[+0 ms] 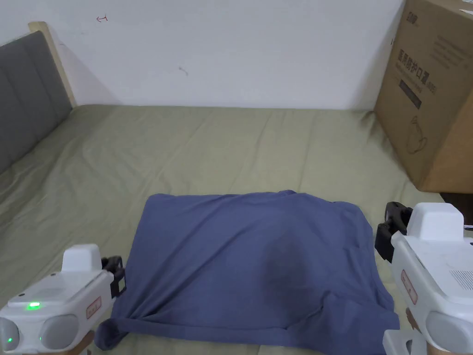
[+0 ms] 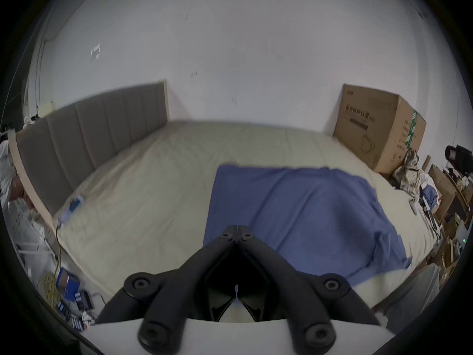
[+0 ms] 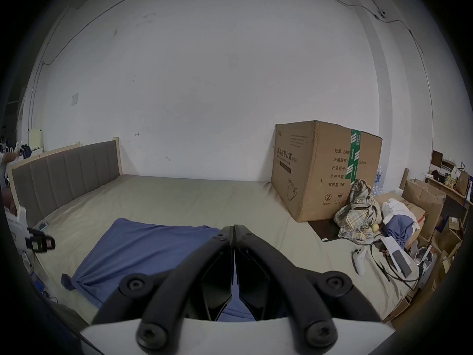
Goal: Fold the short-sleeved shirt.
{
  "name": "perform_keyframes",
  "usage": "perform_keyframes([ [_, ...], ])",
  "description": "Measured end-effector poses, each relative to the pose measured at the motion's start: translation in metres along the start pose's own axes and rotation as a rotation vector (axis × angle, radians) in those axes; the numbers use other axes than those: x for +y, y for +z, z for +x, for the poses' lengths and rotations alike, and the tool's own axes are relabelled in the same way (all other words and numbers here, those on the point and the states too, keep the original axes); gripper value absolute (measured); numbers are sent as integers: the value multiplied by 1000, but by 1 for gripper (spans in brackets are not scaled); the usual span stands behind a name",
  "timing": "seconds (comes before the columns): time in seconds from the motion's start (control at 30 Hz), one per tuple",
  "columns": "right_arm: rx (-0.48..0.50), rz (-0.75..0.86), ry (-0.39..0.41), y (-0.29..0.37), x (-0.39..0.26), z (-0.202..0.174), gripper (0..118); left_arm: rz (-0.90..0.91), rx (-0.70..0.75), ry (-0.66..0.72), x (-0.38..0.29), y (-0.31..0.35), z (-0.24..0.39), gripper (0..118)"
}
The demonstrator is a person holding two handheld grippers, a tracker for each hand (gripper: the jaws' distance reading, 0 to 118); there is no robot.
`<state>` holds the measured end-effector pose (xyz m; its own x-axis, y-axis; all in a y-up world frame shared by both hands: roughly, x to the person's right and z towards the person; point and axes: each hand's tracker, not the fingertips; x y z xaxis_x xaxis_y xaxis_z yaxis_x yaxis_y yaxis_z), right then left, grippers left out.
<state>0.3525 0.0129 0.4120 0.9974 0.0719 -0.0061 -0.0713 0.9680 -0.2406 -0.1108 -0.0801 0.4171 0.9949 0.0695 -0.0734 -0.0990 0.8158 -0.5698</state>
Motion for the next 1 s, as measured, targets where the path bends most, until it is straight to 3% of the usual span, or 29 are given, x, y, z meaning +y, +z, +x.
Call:
perform_keyframes([
  [0.1, 8, -39, -10, -5, -5, 3, 0, -82, 29, -6, -26, -8, -18, 4],
  [0.17, 10, -59, -10, -9, -9, 2, 0, -137, 47, -2, -37, -12, -23, 31],
  [0.2, 10, -68, -8, -10, -11, 2, 0, -155, 52, 7, -44, -16, -27, 51],
  [0.23, 12, -76, -8, -11, -13, 2, 0, -214, 63, 10, -50, -22, -31, 80],
  [0.27, 15, -83, -11, -12, -15, 2, 0, -261, 88, 19, -55, -29, -34, 94],
  [0.3, 16, -90, -16, -12, -17, 2, 0, -295, 108, 23, -62, -36, -36, 100],
  [0.43, 15, -122, -22, -12, -27, 5, 0, -303, 105, 67, -73, -50, -42, 96],
  [0.5, 8, -138, -27, -12, -33, 8, 0, -306, 97, 58, -76, -58, -42, 70],
  [0.53, 2, -148, -32, -12, -36, 11, 0, -301, 91, 51, -78, -61, -41, 36],
  [0.57, -5, -157, -37, -11, -40, 13, 0, -303, 78, 47, -79, -66, -41, 17],
  [0.73, -51, -273, -75, -15, -70, 32, 4, -334, 44, 7, -83, -73, -27, 2],
  [0.77, -71, -312, -79, -15, -79, 33, 15, -328, 42, 0, -82, -71, -24, 1],
  [0.8, -86, -356, -77, -15, -90, 36, 35, -319, 41, -8, -81, -69, -23, 0],
  [0.83, -86, -411, -87, -19, -103, 39, 70, -307, 41, -17, -79, -65, -21, 0],
  [0.87, -86, -486, -85, -23, -118, 43, 92, -299, 35, -22, -77, -63, -21, 0],
  [0.9, -82, -536, -90, -26, -133, 47, 105, -295, 31, -26, -75, -62, -21, 0],
  [1.0, -46, -645, -94, -28, -178, 50, 106, -282, 26, -32, -68, -58, -19, 0],
])
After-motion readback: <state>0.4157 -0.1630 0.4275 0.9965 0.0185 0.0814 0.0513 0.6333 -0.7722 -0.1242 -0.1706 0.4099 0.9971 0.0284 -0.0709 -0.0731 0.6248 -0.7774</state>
